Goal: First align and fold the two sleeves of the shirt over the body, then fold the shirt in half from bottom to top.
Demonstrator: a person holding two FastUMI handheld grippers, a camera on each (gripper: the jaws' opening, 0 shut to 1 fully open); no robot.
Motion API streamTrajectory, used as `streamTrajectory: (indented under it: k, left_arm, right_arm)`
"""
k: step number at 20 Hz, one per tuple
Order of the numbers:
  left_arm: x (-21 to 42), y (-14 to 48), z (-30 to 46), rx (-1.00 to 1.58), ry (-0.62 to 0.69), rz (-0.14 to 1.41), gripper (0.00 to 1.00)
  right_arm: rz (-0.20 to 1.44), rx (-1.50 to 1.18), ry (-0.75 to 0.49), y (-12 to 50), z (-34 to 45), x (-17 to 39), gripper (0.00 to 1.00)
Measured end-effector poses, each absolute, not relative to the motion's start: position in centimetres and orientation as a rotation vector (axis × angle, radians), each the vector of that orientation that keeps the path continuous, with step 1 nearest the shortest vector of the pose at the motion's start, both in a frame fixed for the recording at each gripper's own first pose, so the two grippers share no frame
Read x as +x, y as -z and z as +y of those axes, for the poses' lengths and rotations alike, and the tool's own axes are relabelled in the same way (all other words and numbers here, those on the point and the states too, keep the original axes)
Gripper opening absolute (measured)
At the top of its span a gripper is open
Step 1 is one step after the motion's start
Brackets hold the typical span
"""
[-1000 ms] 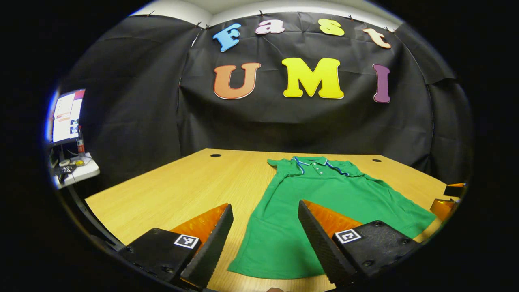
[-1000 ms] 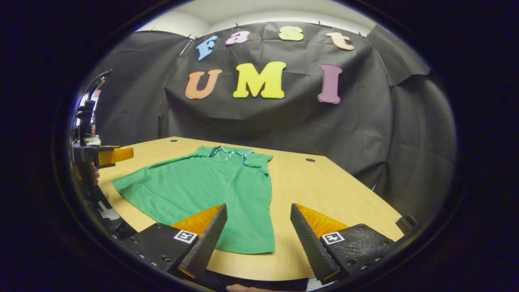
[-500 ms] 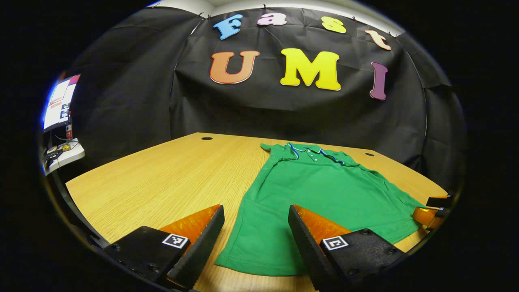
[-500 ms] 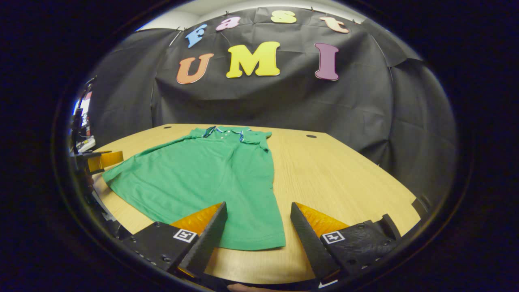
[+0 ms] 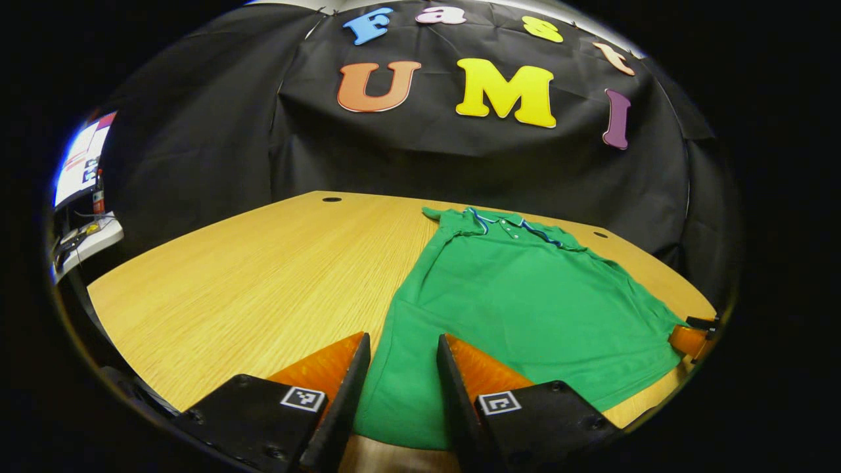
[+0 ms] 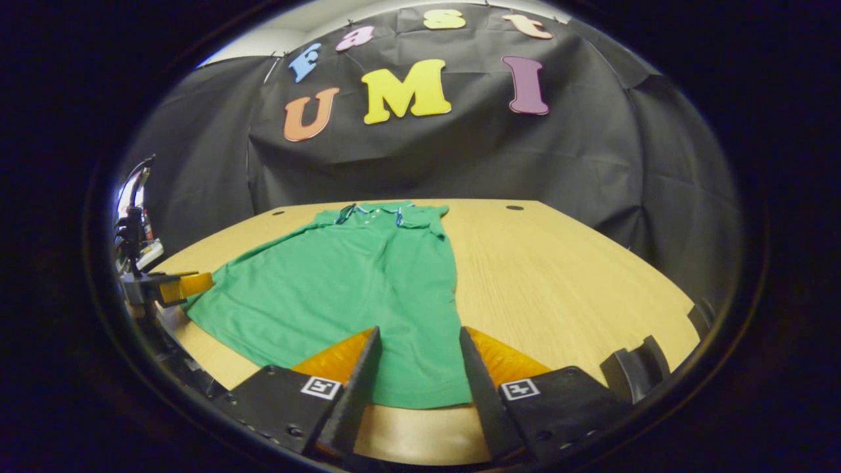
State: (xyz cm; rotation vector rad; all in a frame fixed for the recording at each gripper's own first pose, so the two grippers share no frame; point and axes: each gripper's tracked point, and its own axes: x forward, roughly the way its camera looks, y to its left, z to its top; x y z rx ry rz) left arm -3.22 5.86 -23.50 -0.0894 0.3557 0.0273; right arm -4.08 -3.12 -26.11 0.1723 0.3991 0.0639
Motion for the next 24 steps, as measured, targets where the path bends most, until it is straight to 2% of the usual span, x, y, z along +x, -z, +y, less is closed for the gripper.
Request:
streamTrajectory:
  k: [1,2,3,5,6,7,8,11,17,24]
  left_arm:
    - [-3.1,23.5,5.7,-0.080,-0.023,0.356,0.59]
    - [-3.1,23.3,5.8,-0.081,-0.023,0.358,0.54]
    - [-3.1,23.4,5.9,-0.092,-0.028,0.359,0.39]
    - [-2.9,23.3,5.7,-0.109,-0.028,0.351,0.18]
    - [-2.6,23.2,5.4,-0.108,-0.016,0.348,0.13]
    - [-2.4,23.1,5.0,-0.103,-0.001,0.342,0.09]
    - [-2.2,23.1,4.9,-0.105,0.004,0.340,0.08]
    - [-2.3,22.5,4.6,-0.144,0.021,0.342,0.07]
    - [-2.0,18.5,5.2,-0.110,0.020,0.258,0.07]
    - [3.2,13.7,4.2,-0.045,0.030,0.192,0.07]
  right_arm:
    - [0.398,0.180,-0.069,25.9,-2.9,-4.0,0.67]
    - [0.394,0.181,-0.074,25.9,-2.6,-3.8,0.50]
    - [0.386,0.188,-0.083,25.9,-2.2,-3.4,0.42]
    - [0.387,0.200,-0.102,25.9,-1.7,-3.1,0.18]
    - [0.389,0.189,-0.109,26.0,-1.7,-3.0,0.06]
    - [0.388,0.193,-0.121,25.7,-1.7,-2.8,0.08]
    - [0.399,0.205,-0.130,25.9,-1.7,-2.8,0.01]
    - [0.402,0.178,-0.132,25.2,-2.1,-2.7,0.00]
    - [0.289,0.151,-0.145,19.9,-3.2,-1.2,0.00]
    - [0.227,0.105,-0.144,15.2,-4.2,3.7,0.00]
